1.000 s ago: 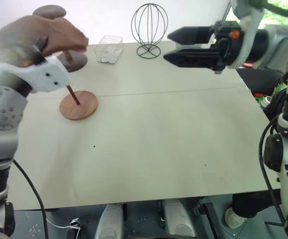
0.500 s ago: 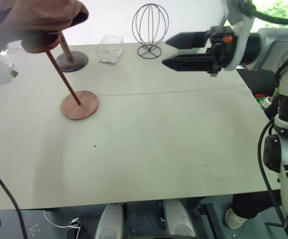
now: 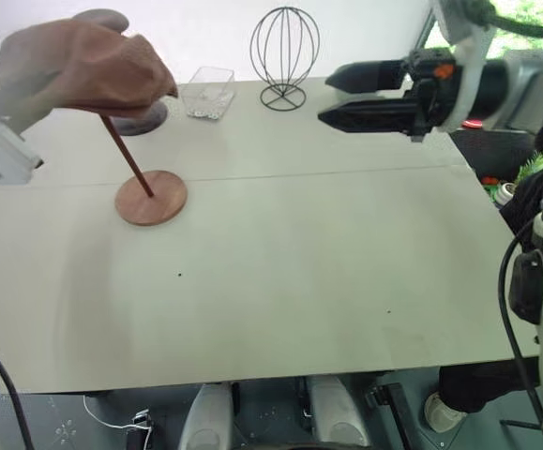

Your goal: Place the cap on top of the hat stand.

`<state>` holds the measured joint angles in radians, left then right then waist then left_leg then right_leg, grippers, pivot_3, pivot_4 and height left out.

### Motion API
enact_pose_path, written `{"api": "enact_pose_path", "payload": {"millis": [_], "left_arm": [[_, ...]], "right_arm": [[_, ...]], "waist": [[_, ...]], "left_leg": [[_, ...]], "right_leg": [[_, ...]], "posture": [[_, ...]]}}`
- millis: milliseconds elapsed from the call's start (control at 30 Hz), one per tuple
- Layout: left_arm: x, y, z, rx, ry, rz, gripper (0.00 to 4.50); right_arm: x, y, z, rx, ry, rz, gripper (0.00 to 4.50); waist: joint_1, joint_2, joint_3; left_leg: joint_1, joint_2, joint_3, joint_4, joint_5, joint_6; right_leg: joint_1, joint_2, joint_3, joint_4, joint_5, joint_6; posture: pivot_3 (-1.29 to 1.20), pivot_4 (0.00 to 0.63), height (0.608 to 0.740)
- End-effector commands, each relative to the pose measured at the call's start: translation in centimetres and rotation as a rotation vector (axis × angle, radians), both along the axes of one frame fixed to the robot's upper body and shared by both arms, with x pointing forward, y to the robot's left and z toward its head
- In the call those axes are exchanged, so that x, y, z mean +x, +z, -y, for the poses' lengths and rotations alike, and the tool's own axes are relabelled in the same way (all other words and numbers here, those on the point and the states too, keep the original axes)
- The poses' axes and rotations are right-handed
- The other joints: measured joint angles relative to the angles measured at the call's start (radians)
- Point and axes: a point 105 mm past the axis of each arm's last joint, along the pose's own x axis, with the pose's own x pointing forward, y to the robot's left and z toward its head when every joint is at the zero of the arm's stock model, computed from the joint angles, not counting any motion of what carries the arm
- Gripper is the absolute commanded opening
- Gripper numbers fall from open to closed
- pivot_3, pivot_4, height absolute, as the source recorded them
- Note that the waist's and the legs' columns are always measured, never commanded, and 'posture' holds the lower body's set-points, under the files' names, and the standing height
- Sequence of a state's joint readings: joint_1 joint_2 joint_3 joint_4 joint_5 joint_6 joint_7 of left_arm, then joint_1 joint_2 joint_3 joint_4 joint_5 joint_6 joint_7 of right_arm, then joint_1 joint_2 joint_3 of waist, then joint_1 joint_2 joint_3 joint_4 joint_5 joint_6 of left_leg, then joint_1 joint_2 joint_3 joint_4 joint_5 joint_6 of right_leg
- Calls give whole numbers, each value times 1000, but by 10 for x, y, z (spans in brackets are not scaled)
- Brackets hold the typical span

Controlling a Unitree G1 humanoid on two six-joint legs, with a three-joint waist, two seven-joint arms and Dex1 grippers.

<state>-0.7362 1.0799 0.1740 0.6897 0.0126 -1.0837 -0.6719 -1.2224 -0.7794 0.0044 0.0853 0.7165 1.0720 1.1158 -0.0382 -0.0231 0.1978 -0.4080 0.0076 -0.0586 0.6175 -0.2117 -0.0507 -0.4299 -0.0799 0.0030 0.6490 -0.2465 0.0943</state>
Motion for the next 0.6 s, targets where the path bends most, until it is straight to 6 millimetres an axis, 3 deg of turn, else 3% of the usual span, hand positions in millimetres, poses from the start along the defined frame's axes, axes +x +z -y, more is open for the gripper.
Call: {"api": "enact_pose_path", "payload": {"millis": [33, 300, 400, 600], "left_arm": [[-2, 9, -3, 11, -7, 36, 92], [-14, -3, -17, 25, 4, 7, 92], [-19, -6, -23, 15, 23, 2, 1116], [-33, -14, -39, -15, 93, -15, 4346]], "right_arm": [[-8, 14, 4, -7, -7, 58, 4500], [-9, 16, 10, -17, -36, 68, 4500], [-8, 18, 10, -2, -34, 69, 4500], [-5, 17, 5, 16, -16, 73, 4500]], "waist": [[-2, 0, 0], [-6, 0, 0], [-5, 0, 0], [-6, 0, 0]], "left_leg": [[0, 0, 0, 0, 0, 0], [0, 0, 0, 0, 0, 0], [0, 0, 0, 0, 0, 0], [0, 0, 0, 0, 0, 0]], "right_leg": [[0, 0, 0, 0, 0, 0], [0, 0, 0, 0, 0, 0], [0, 0, 0, 0, 0, 0], [0, 0, 0, 0, 0, 0]], "posture": [[0, 150, 740], [0, 150, 740], [0, 150, 740], [0, 150, 740]]}}
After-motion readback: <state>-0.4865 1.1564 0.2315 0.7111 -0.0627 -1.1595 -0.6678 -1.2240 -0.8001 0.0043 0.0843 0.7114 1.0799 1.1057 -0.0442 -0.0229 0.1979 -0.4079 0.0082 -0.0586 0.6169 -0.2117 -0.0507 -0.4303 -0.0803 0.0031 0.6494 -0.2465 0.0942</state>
